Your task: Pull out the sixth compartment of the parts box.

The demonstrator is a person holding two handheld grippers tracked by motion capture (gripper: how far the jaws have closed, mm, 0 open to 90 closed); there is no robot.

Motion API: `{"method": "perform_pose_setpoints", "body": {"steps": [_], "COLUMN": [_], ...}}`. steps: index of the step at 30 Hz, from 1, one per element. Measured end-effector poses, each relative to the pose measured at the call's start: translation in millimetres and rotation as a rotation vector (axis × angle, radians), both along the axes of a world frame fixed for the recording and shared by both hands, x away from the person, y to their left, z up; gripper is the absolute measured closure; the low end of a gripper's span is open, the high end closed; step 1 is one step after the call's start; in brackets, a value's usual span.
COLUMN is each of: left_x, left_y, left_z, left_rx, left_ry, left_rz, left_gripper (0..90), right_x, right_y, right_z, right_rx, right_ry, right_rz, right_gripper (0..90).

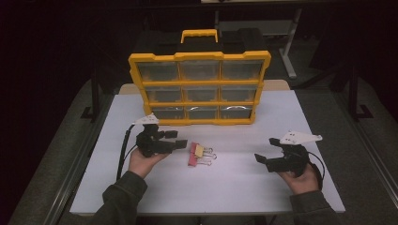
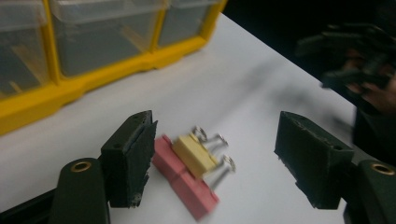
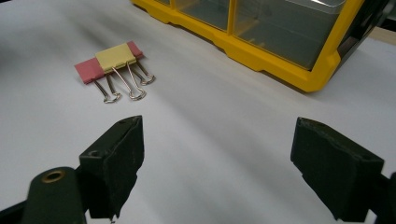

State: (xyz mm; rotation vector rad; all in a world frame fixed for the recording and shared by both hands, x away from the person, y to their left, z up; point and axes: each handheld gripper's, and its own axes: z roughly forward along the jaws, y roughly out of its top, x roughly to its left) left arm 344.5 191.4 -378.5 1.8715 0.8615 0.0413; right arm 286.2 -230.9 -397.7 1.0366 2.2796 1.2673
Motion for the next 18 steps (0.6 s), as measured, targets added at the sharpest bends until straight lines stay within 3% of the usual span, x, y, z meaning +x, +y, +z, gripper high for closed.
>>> {"method": "perform_pose_setpoints", "body": {"steps": [3,6,11,12,14,17,18], "left_x": [3.5,12.9,22.2,28.0,34.0,39.2,45.4], "left_y": [-10.9,-33.7,-53.0,-60.5,-69.0,-76.6,-83.4], "left_z": [2.9,7.0,10.2,12.4,14.6,17.2,17.4], "left_rx": [-0.008,-0.026,-0.084,-0.112,-0.121,-0.117,-0.165], "left_ry": [-0.008,0.004,0.030,0.050,0.069,0.066,0.071], "left_rz": [0.002,0.004,0.033,0.044,0.054,0.063,0.061], "left_gripper": [29.8,31.2,37.1,38.0,37.6,38.9,39.0], "right_x": [0.3,1.3,0.3,0.6,0.6,0.7,0.6], "right_y": [0.5,0.5,0.8,0.5,-0.3,-1.2,-1.7], "right_z": [0.7,0.7,0.2,0.5,1.3,1.0,0.1], "right_rx": [-0.003,0.000,-0.004,0.000,0.001,0.006,0.005], "right_ry": [-0.008,-0.010,-0.008,-0.011,-0.016,-0.011,-0.009], "right_rz": [0.004,0.004,0.007,0.008,0.009,0.007,0.006], "right_gripper": [16.6,16.7,17.2,17.3,17.5,17.5,17.6]}}
